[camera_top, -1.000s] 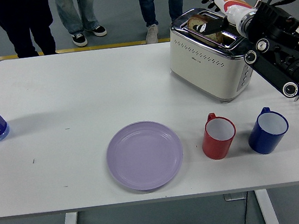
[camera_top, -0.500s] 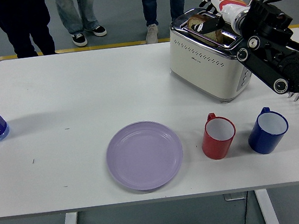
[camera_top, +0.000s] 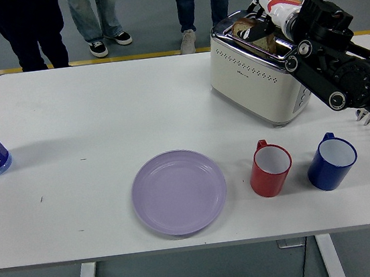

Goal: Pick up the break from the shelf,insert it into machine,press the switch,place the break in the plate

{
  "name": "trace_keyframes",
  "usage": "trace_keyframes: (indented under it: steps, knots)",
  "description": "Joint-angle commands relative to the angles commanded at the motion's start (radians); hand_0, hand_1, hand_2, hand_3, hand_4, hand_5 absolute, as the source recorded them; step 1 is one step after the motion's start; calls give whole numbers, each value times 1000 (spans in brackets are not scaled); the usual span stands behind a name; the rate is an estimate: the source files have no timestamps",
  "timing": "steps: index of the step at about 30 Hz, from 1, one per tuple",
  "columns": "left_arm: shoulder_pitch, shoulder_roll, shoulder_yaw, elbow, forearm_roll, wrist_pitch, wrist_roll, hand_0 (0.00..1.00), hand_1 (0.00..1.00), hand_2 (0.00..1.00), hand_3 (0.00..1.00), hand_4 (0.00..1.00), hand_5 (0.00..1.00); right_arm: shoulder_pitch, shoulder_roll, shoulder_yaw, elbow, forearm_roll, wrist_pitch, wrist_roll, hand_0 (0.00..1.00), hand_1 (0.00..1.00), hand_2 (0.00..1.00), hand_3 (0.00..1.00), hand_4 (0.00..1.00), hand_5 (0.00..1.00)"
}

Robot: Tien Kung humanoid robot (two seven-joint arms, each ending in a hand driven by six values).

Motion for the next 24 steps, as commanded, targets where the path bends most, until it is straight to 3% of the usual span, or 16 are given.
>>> trace_keyframes:
  steps: [7, 8, 24]
  knots:
    - [-3, 0, 1, 0, 0, 1, -1, 339, 448, 591, 724, 600, 998, 23, 21, -25, -40, -3, -3, -6, 633, 624, 694, 766, 777, 384]
    - [-4, 0, 1, 0, 0, 1, -1, 338, 447, 590, 724, 602, 998, 24, 23, -27, -42, -4, -4, -7, 544, 570, 671, 744, 767, 373]
    - [-9, 1, 0, 0, 2, 4, -3, 337, 441, 588, 724, 602, 998, 49, 57, -66, -89, -22, -2, -35, 490, 522, 631, 698, 762, 370]
